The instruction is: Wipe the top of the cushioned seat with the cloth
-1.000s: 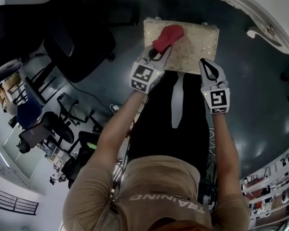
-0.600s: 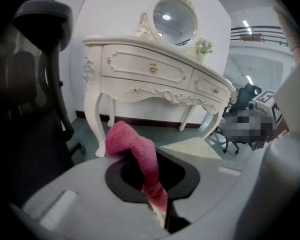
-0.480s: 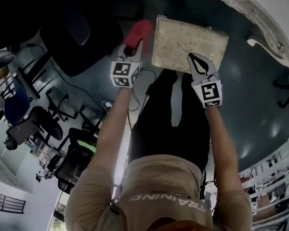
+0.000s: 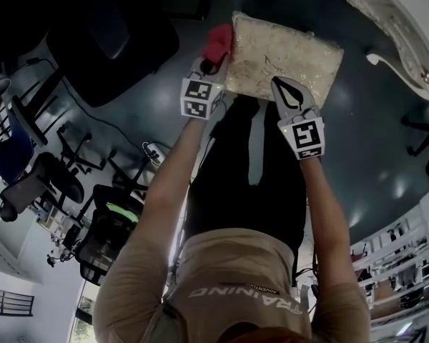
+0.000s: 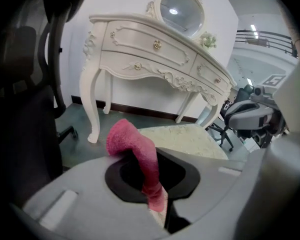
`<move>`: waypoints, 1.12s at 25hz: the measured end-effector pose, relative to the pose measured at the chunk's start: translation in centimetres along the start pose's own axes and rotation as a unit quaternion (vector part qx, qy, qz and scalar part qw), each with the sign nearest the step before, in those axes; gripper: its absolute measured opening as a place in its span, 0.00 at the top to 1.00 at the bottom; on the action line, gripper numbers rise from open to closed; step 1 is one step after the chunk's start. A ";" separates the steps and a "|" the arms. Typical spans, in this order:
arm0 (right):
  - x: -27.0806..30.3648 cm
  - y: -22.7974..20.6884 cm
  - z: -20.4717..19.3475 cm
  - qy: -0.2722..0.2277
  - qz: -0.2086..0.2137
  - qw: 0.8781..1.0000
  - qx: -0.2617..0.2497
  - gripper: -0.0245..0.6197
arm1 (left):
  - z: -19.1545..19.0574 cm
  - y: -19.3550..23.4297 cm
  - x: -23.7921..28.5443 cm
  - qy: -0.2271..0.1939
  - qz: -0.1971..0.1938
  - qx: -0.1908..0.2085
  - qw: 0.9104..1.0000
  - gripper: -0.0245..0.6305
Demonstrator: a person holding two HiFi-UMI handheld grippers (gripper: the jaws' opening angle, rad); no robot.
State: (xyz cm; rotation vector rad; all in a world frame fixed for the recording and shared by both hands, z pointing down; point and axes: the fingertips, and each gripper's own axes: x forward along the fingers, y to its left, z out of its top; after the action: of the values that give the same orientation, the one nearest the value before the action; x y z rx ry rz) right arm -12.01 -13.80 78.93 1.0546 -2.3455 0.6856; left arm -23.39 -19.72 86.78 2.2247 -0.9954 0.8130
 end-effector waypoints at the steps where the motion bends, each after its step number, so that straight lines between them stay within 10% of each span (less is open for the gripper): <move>1: -0.2 -0.3 -0.2 0.000 -0.004 1.000 0.003 0.96 | -0.5 -0.7 0.8 0.012 -0.011 0.009 1.000 0.91; 28: -11.4 -10.1 -8.9 -0.019 -0.096 0.990 0.099 0.95 | -1.9 -21.3 10.7 0.113 -0.150 0.110 0.976 0.91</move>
State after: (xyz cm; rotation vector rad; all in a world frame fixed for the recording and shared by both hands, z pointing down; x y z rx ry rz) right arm 4.44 -8.04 81.32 1.3712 -2.2036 0.8416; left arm -1.36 -11.12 90.52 2.3238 -0.4646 1.0471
